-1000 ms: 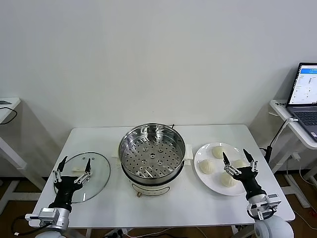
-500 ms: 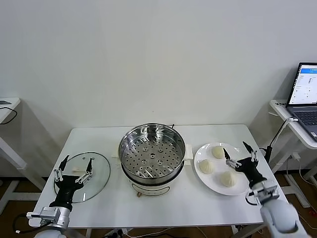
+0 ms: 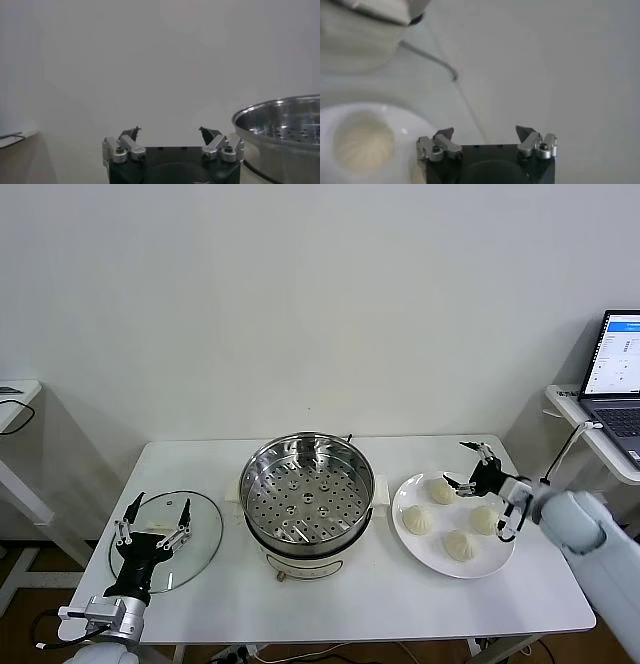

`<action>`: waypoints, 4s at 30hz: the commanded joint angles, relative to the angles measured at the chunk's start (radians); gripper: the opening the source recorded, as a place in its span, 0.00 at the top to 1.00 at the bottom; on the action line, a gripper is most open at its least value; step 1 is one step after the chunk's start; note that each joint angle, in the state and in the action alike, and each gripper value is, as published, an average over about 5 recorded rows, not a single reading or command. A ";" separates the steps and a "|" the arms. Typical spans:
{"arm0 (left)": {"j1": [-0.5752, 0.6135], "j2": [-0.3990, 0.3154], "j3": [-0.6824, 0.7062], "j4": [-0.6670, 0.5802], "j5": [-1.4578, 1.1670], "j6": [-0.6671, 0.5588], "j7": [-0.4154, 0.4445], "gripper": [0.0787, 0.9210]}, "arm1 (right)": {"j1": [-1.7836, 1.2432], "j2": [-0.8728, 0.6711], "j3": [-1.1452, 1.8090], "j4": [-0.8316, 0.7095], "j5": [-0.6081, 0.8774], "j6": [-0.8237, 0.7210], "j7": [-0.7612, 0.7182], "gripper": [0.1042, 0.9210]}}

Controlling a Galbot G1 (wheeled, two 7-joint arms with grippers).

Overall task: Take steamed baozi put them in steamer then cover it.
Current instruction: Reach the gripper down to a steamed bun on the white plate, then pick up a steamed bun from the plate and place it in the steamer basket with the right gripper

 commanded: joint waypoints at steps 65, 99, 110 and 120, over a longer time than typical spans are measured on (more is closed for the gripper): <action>0.024 -0.015 -0.012 -0.026 0.006 -0.011 -0.002 0.12 | 0.322 0.352 -0.321 -0.528 -0.296 0.004 -0.252 0.26; 0.049 0.009 -0.026 -0.073 0.006 -0.003 -0.005 0.12 | 1.211 0.113 -1.015 0.209 0.164 0.454 -0.527 0.29; 0.044 0.023 -0.067 -0.060 -0.006 0.000 0.006 0.12 | 1.196 0.461 -1.083 0.120 0.126 0.602 -0.404 0.29; 0.040 0.040 -0.100 -0.045 -0.019 0.006 0.014 0.12 | 1.036 0.614 -1.049 -0.060 0.052 0.692 -0.365 0.29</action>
